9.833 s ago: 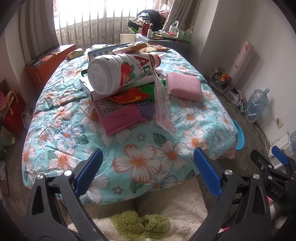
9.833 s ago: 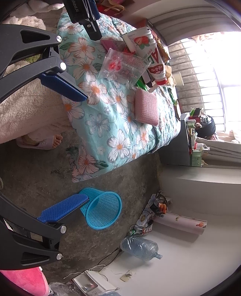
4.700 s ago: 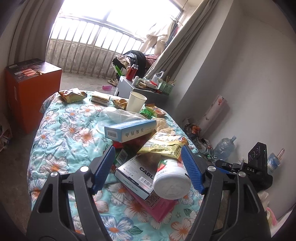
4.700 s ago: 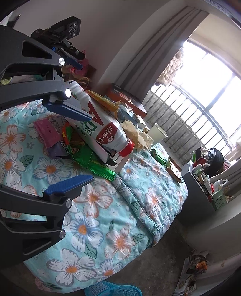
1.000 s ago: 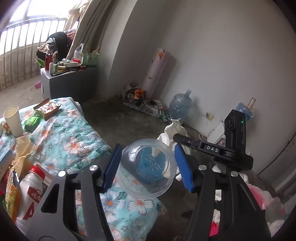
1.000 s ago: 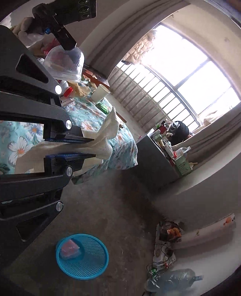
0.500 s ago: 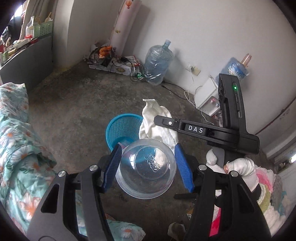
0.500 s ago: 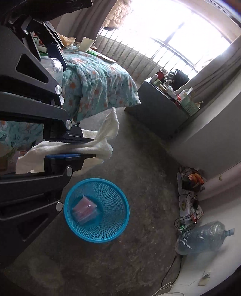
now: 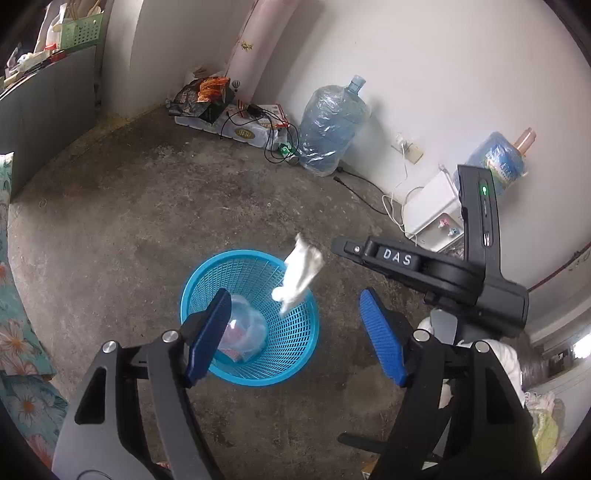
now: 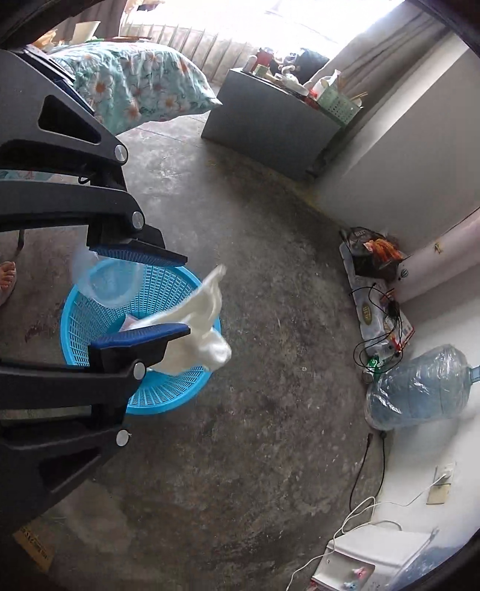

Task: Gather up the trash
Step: 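Carry the bowl and cloth to the blue wastebasket and open both tools, then withdraw both tools from the wastebasket and return over the bed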

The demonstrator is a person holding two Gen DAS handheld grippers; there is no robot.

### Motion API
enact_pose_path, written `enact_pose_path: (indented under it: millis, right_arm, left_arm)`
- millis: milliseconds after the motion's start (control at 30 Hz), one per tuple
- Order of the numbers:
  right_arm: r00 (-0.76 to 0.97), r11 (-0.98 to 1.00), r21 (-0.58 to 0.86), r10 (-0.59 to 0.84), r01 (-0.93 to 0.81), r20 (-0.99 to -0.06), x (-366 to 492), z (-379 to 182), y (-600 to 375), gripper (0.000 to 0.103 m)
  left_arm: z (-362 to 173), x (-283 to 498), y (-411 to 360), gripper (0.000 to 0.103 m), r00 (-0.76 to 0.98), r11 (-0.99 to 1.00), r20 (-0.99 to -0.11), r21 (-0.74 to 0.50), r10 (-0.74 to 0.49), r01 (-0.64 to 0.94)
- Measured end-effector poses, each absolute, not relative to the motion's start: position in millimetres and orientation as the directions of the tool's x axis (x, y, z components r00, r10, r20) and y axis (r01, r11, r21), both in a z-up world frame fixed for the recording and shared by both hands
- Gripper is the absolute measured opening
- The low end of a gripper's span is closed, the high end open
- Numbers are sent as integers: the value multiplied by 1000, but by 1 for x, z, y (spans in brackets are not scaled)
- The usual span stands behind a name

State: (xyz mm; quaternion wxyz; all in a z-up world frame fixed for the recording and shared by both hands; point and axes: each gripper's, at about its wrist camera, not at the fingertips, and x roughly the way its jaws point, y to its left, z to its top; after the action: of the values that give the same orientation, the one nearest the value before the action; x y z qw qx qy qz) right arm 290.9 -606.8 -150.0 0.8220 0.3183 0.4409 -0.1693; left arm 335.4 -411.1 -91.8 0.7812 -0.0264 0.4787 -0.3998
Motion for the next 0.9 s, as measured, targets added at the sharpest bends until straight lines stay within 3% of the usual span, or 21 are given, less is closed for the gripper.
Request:
enact_pose_path:
  millis: [400, 567, 833, 900]
  right_arm:
    - [647, 815, 363, -20, 452, -762, 219, -103, -549, 38]
    - [714, 892, 301, -34, 338, -699, 192, -54, -492, 54]
    - [829, 976, 166, -24, 140, -559, 153, 29, -391, 94]
    - [848, 982, 169, 20, 83, -529, 145, 43, -369, 97]
  left_arm:
    - [-10, 287, -338, 72, 337, 623, -574, -424, -746, 657]
    - [28, 253, -283, 75, 409, 640, -517, -424, -752, 640]
    - [79, 203, -179, 78, 544, 703, -445, -415, -711, 578]
    - [89, 191, -153, 78, 561, 710, -435, -419, -704, 566]
